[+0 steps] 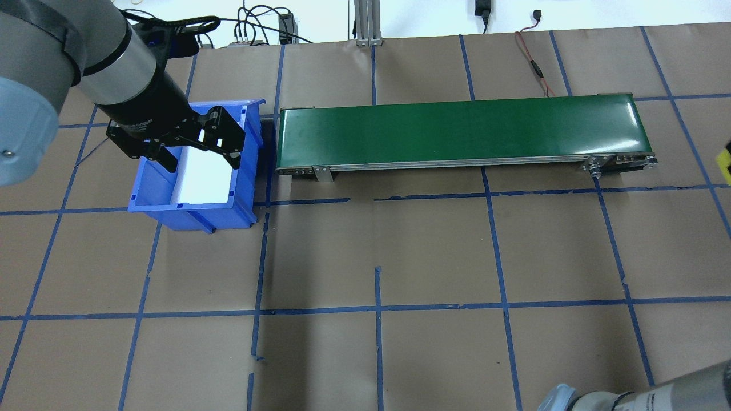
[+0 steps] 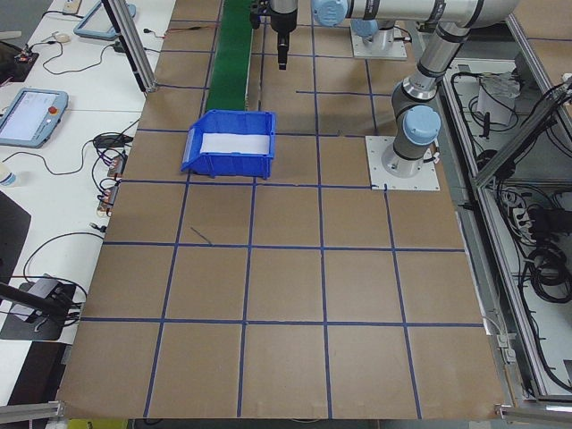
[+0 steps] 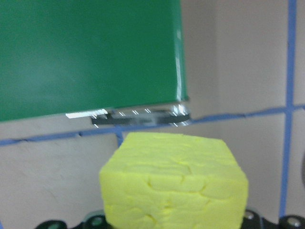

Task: Move block left to right into plate

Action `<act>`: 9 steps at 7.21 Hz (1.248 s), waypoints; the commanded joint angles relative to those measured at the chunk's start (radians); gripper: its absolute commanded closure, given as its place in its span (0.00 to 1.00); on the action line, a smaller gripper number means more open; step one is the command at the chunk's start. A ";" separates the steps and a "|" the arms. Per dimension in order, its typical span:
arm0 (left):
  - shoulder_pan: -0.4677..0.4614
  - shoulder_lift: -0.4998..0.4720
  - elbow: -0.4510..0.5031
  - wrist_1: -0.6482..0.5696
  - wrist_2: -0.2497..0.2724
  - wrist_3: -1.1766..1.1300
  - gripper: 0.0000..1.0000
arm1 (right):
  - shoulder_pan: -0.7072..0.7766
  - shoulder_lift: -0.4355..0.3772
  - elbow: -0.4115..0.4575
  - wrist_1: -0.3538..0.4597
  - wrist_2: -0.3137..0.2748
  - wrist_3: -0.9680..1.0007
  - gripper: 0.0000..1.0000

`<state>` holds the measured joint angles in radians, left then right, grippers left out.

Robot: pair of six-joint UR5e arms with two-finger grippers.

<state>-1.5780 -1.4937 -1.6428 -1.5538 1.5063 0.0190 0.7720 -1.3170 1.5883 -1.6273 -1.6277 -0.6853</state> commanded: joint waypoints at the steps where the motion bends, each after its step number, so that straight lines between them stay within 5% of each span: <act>1: -0.013 -0.010 0.008 0.064 0.002 -0.005 0.00 | -0.278 -0.031 0.073 -0.050 -0.001 -0.286 0.52; 3: -0.017 -0.004 0.008 0.066 0.130 -0.008 0.00 | -0.420 -0.022 0.213 -0.275 0.006 -0.475 0.52; 4: -0.017 -0.002 0.006 0.066 0.130 -0.014 0.00 | -0.475 -0.010 0.269 -0.378 0.009 -0.596 0.51; 6: -0.019 -0.002 -0.002 0.064 0.129 -0.005 0.00 | -0.531 0.054 0.288 -0.399 -0.004 -0.635 0.49; 7: -0.017 -0.002 -0.003 0.064 0.129 -0.004 0.00 | -0.533 0.056 0.289 -0.401 -0.001 -0.635 0.42; 9: -0.004 0.001 0.000 0.063 0.132 -0.004 0.00 | -0.534 0.058 0.288 -0.402 0.008 -0.634 0.09</act>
<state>-1.5896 -1.4942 -1.6441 -1.4898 1.6371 0.0147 0.2400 -1.2616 1.8757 -2.0279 -1.6259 -1.3185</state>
